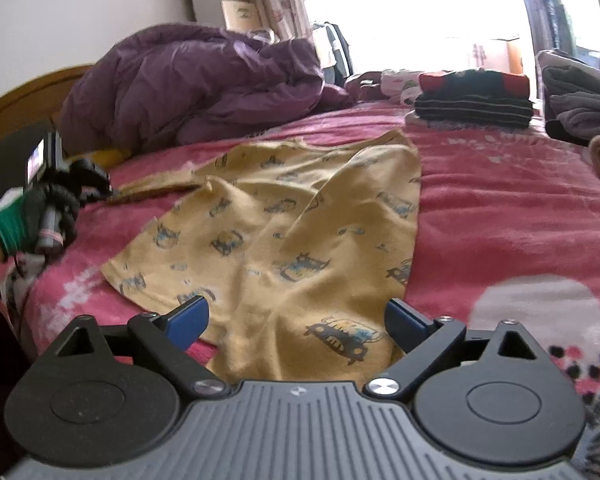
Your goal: Fold clothes
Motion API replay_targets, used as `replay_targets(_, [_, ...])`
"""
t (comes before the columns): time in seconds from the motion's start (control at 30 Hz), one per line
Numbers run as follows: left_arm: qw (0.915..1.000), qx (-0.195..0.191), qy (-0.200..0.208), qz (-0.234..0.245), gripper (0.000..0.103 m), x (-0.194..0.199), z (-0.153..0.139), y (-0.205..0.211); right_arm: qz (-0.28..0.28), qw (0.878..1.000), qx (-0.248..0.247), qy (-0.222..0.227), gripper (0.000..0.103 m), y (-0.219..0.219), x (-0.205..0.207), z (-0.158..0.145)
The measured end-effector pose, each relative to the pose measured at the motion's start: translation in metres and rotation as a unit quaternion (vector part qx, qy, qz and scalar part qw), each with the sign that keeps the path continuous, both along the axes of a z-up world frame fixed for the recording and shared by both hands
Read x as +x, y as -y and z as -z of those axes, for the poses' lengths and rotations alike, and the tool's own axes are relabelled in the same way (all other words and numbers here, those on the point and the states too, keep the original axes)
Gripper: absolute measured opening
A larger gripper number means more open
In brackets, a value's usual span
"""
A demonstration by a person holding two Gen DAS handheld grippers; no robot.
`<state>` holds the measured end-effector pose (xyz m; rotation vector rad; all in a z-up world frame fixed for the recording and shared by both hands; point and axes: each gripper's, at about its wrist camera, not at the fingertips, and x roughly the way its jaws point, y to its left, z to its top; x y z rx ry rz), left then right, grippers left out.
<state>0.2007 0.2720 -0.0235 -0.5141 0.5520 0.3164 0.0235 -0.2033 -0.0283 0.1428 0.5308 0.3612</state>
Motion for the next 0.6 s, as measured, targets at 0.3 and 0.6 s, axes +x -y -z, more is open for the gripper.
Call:
replay_targets(0.3, [0.9993, -0.023, 0.015, 0.025, 0.041, 0.003, 0.004, -0.001, 0.044, 0.998, 0.036, -0.021, 0.094, 0.014, 0.000, -0.004])
replay_targets(0.6, [0.9971, -0.066, 0.026, 0.027, 0.007, 0.005, 0.009, -0.018, 0.081, 0.992, 0.094, -0.022, 0.094, 0.036, 0.099, -0.023])
